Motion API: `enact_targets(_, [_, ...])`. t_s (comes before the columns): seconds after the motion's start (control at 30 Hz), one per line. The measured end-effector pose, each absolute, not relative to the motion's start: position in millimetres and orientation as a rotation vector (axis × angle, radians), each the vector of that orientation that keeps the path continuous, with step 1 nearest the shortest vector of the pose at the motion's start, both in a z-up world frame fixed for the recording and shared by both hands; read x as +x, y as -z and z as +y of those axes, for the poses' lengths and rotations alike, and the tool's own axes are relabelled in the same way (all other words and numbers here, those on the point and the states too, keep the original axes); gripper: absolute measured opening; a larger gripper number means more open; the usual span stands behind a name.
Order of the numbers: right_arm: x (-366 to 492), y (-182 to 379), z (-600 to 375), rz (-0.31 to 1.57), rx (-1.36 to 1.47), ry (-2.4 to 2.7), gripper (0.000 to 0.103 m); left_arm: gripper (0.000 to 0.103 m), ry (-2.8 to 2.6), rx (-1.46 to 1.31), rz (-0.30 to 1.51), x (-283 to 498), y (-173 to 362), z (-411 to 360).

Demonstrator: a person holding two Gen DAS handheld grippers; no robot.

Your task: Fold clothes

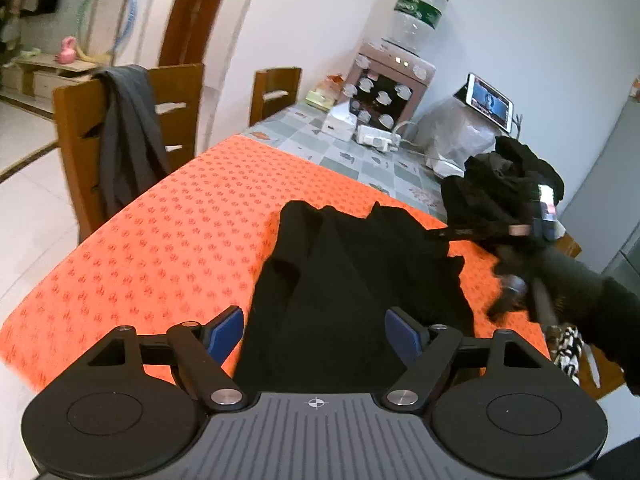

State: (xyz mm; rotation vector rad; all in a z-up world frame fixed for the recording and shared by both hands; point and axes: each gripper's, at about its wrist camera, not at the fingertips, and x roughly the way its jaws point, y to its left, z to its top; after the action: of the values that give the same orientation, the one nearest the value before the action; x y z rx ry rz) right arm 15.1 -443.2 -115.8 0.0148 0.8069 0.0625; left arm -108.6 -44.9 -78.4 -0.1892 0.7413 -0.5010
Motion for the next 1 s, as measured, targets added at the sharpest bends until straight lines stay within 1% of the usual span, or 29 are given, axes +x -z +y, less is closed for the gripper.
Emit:
enact_targets(0.13, [-8.1, 96.1, -428.9, 0.771, 0.001, -0.049, 0.047, 0.08, 0.599, -0.133, 0.762, -56.3, 85.9, -45.6])
enact_targets(0.23, [-25.9, 88.0, -419.3, 0.761, 0.033, -0.002, 0.048, 0.08, 0.679, -0.096, 0.779, -23.9, 91.3, -47.9])
enact_targets(0.5, [-78.0, 80.3, -381.2, 0.769, 0.114, 0.167, 0.049, 0.08, 0.89, 0.003, 0.81, 51.2, 97.4, -61.9])
enact_targets(0.87, [-144.6, 85.1, -304.9, 0.756, 0.221, 0.391, 0.051, 0.08, 1.088, 0.127, 0.81, 104.8, 108.4, -82.7])
enact_targets(1.0, [-167.7, 88.8, -270.5, 0.727, 0.258, 0.471, 0.057, 0.08, 1.147, 0.174, 0.805, 119.9, 114.7, -89.3])
